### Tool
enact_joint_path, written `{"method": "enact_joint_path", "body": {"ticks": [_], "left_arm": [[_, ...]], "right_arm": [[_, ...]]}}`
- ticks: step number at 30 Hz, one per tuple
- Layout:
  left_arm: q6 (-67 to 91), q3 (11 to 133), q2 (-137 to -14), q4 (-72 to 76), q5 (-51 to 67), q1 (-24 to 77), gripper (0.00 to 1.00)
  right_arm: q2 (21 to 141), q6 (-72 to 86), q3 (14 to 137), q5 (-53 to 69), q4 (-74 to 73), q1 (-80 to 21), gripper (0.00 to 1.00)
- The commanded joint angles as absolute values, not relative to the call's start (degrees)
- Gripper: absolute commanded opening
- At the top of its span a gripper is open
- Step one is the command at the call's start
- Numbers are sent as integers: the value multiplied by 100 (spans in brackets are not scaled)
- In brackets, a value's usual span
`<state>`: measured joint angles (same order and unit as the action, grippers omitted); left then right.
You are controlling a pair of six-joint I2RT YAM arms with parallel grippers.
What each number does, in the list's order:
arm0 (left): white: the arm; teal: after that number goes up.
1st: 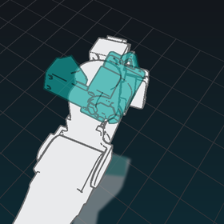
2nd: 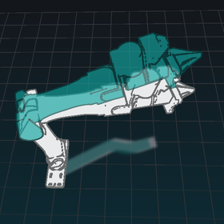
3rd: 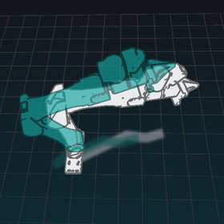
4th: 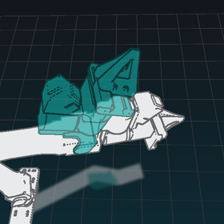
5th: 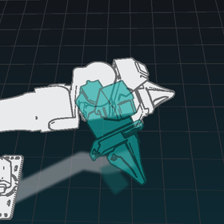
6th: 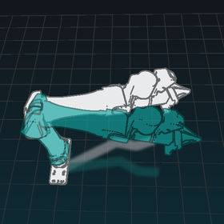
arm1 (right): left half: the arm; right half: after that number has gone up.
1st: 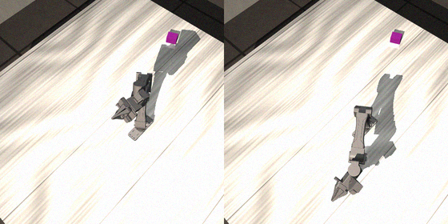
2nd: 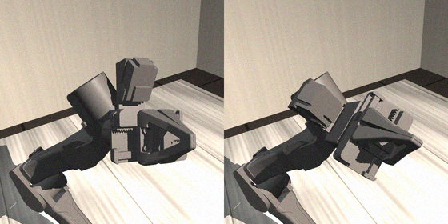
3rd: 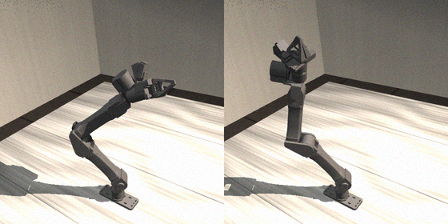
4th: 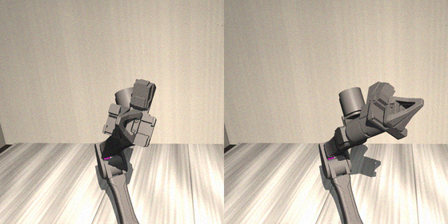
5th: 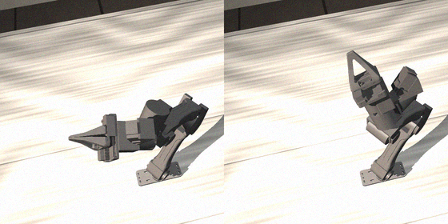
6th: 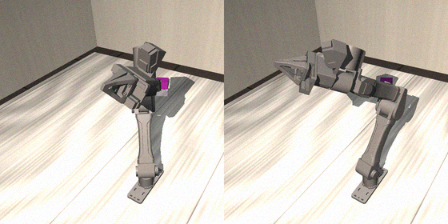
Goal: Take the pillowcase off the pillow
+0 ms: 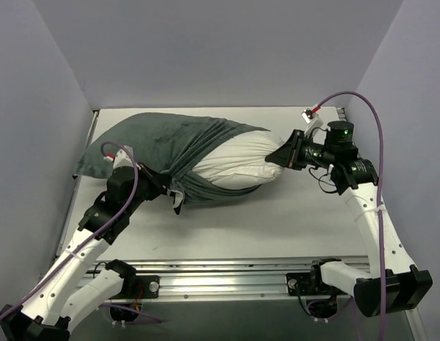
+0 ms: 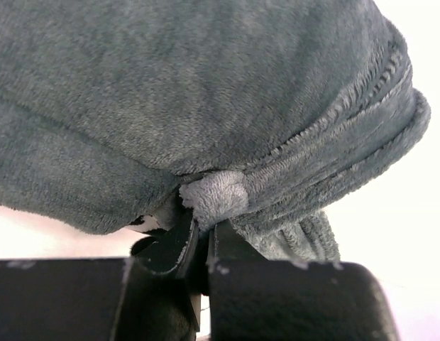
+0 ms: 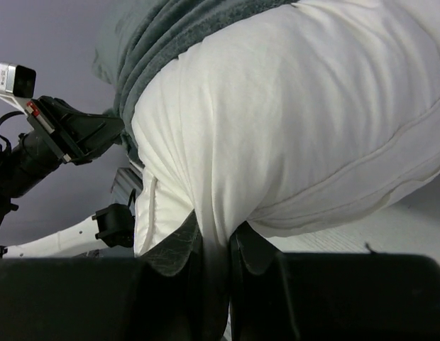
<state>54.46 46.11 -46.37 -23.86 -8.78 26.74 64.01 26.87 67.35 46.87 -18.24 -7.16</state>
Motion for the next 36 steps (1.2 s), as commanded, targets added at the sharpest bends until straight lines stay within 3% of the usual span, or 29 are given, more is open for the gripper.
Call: {"method": "enact_joint_path", "body": {"ticks": [1, 9, 18, 19, 22, 23, 24, 25, 26, 27, 30, 33, 36], "left_arm": [[4255, 4877, -4780, -3051, -2541, 2039, 2], [3735, 5361, -5387, -2408, -1126, 2048, 3], [3937, 5124, -5801, -2645, -1125, 2039, 10], [3937, 5124, -5809, -2706, -1186, 2039, 14], [3990, 5107, -5766, -2891, -1291, 2030, 27], [4025, 5098, -5748, -2952, -1344, 2030, 32], [4051, 5098, -5696, -3014, -1406, 2030, 34], [4087, 5080, -5574, -3163, -1476, 2030, 41], [4130, 5071, -5503, -3251, -1633, 2030, 58], [4148, 5071, -5415, -3313, -1696, 2030, 65], [4148, 5115, -5072, -3594, -1810, 2030, 85], [4140, 5273, -4896, -3875, -1784, 2030, 92], [4113, 5440, -4860, -3999, -1740, 2030, 94]], "right_arm": [[6310, 2356, 7356, 4287, -932, -562, 0], [7066, 1636, 7242, 3913, -1845, -2089, 0], [7330, 1135, 6943, 3910, -2144, -4603, 0], [7347, 977, 6969, 3946, -2162, -4806, 0], [7383, 835, 7084, 3946, -2145, -5255, 18], [7392, 783, 7197, 3955, -2136, -5256, 36], [7400, 756, 7268, 3946, -2153, -5256, 44], [7409, 695, 7356, 3894, -2179, -5265, 51], [7418, 529, 7461, 3885, -2284, -5265, 57], [7427, 432, 7706, 3876, -2372, -5256, 66], [7453, 255, 8250, 3412, -2566, -5221, 76], [7646, 333, 8656, 2796, -2672, -4897, 80], [7918, 762, 8947, 2953, -2497, -3843, 80]]}}
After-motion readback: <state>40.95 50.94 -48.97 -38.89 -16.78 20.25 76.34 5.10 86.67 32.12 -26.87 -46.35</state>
